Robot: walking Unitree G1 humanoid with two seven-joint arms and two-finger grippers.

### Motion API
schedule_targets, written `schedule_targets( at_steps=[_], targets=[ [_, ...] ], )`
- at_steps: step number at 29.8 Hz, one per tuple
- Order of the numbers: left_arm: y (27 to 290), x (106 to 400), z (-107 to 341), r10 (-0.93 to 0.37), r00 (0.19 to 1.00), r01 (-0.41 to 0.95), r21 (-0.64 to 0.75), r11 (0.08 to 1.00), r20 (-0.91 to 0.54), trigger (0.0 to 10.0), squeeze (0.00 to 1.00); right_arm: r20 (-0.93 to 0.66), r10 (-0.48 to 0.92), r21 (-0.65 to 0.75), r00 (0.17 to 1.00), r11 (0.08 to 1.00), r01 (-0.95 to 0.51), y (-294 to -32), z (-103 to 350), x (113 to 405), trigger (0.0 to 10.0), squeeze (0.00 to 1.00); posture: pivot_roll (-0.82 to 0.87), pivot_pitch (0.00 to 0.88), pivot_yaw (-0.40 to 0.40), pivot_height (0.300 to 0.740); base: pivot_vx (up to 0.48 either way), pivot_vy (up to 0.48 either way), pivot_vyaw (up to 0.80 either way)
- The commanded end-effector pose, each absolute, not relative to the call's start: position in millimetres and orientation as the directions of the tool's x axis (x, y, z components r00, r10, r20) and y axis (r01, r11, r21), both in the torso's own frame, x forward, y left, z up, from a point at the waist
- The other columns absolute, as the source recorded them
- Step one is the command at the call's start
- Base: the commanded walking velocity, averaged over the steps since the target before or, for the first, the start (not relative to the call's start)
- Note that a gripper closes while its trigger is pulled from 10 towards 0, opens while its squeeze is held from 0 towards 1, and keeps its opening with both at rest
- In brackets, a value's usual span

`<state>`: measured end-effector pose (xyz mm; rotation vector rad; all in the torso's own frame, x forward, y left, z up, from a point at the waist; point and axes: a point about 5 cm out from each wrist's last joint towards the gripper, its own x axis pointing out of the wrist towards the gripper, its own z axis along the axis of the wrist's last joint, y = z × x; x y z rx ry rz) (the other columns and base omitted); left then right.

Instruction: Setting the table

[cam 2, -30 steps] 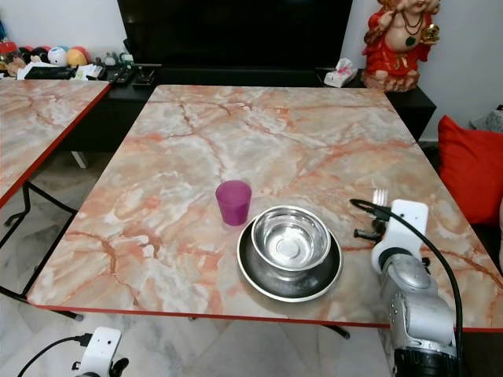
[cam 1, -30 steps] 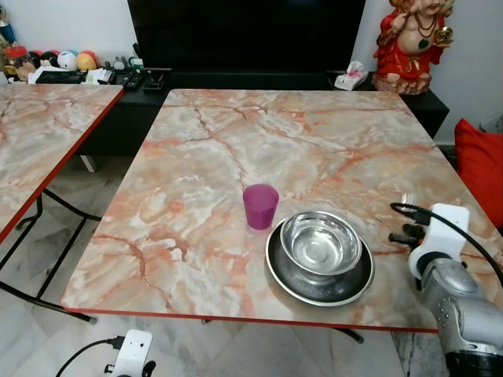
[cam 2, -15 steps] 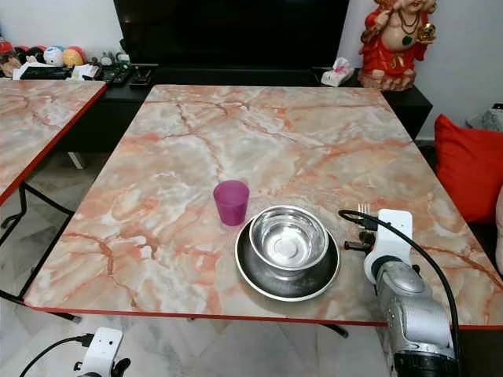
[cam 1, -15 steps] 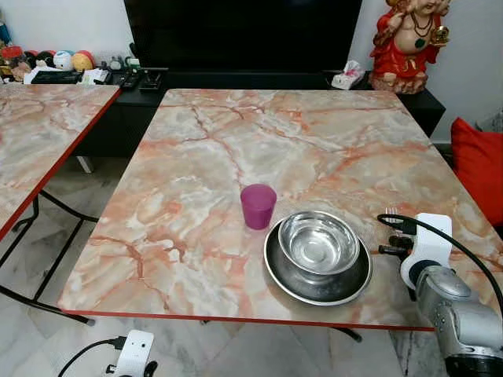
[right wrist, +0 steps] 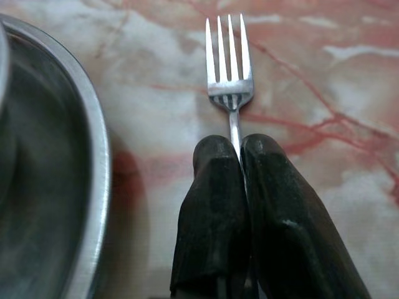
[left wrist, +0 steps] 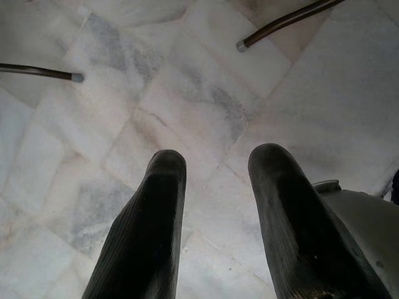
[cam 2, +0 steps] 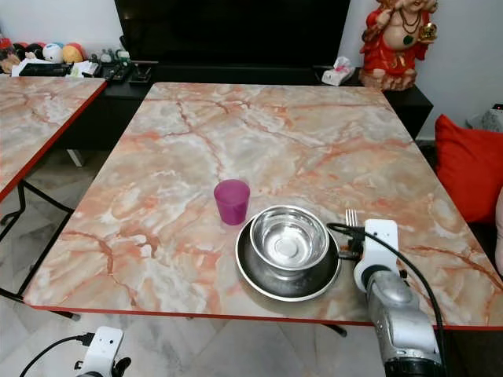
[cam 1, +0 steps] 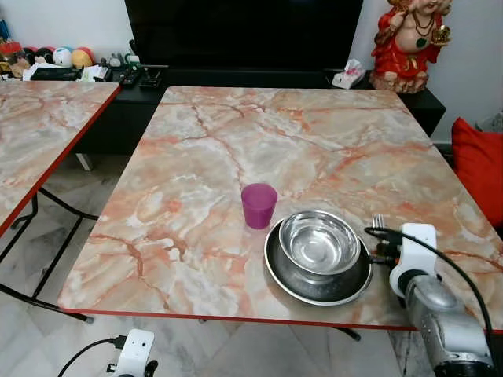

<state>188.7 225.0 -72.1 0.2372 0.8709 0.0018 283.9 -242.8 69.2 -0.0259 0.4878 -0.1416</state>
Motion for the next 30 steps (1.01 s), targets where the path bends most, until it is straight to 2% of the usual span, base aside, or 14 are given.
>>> schedule_targets(
  at_steps=[1, 12, 30],
  targets=[
    [224.2, 186.8, -73.7, 0.101, 0.633, 0.089, 0.202, 0.975, -0.767, 10.0, 0.0, -0.434, -0.157, -0.06, 0.887, 0.988, 0.145, -244.1, 72.8, 289.2, 10.0, 0.0, 0.09, 0.034, -0.015, 0.74, 0.0, 0.0, 0.0],
    [222.5, 186.8, -74.1, 0.1, 0.634, 0.089, 0.201, 0.976, -0.767, 10.0, 0.0, -0.384, -0.168, -0.067, 0.908, 0.986, 0.154, -244.2, 74.8, 300.5, 10.0, 0.0, 0.1, 0.037, -0.018, 0.74, 0.0, 0.0, 0.0],
    [224.4, 185.7, -74.2, 0.1, 0.632, 0.094, 0.205, 0.974, -0.768, 10.0, 0.0, -0.384, -0.182, -0.067, 0.905, 0.983, 0.169, -244.2, 66.6, 301.1, 10.0, 0.0, 0.1, 0.044, -0.012, 0.74, 0.0, 0.0, 0.0]
  ],
)
